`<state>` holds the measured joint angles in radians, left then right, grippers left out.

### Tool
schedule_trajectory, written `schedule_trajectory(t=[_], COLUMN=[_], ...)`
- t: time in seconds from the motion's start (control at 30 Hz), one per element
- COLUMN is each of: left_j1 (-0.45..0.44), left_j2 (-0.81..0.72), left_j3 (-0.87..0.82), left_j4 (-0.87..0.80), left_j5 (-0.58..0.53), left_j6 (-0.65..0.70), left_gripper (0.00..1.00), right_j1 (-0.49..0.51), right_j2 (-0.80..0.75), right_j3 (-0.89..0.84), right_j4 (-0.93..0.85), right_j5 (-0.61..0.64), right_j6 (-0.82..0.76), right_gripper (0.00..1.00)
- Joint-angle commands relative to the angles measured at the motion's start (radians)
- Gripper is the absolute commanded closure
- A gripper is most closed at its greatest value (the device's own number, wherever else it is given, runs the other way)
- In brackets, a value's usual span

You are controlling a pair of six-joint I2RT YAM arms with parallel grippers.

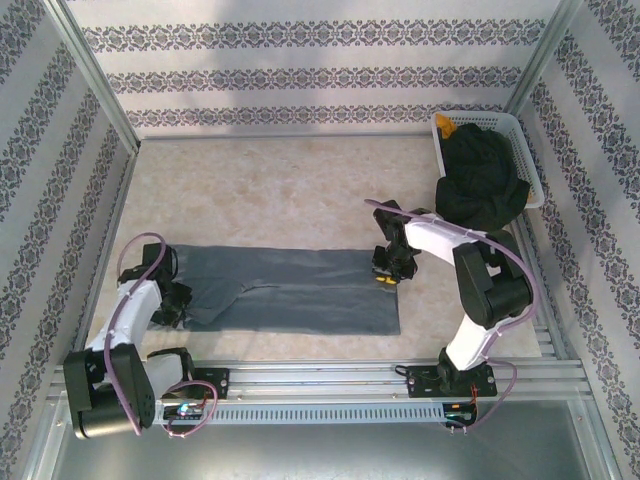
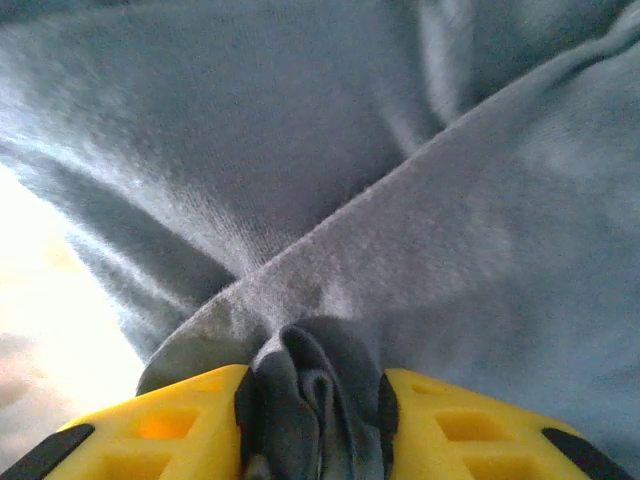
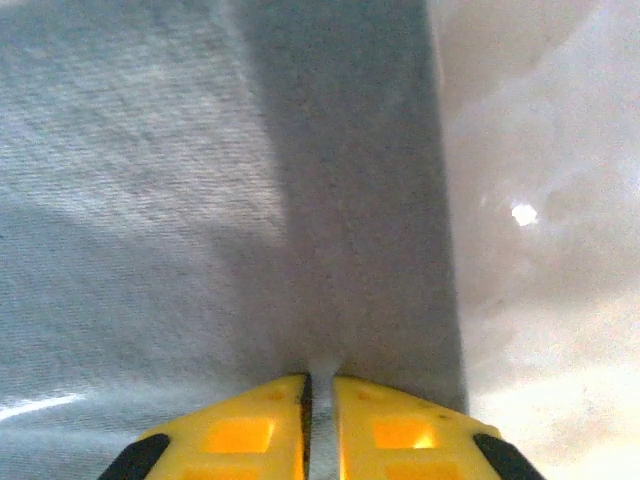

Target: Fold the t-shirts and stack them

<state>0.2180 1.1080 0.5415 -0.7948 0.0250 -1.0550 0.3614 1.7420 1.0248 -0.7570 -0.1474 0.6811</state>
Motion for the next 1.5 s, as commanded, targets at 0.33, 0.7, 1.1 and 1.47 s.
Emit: schedule_trajectory(t=[0.33, 0.7, 1.1, 1.47], left_j1=[-0.098, -0.149, -0.152, -0.113], left_j2=[0.276, 0.546, 0.391, 0.458], left_j3=[0.046, 0.354, 0.351, 0.512], left_j4=[0.261, 0.287, 0.2, 0.117], left_j5=[0.129, 0.16, 0.099, 0.023], left_j6=[-0.108, -0.09, -0.064, 0.04], left_gripper=[0.6, 0.59, 0.84, 1.0], right_j1=[-0.094, -0.23, -0.158, -0.083], right_j2=[0.285, 0.606, 0.337, 0.167], right_j3=[0.387, 1.005, 0.867, 0.646], right_j4=[-0.2, -0.335, -0.237, -0.182], right_j5=[0.038, 0.006, 0.0, -0.011], right_j6=[-0.043, -0.149, -0.2, -0.17], right_gripper=[0.7, 0.69, 0.62, 0.63])
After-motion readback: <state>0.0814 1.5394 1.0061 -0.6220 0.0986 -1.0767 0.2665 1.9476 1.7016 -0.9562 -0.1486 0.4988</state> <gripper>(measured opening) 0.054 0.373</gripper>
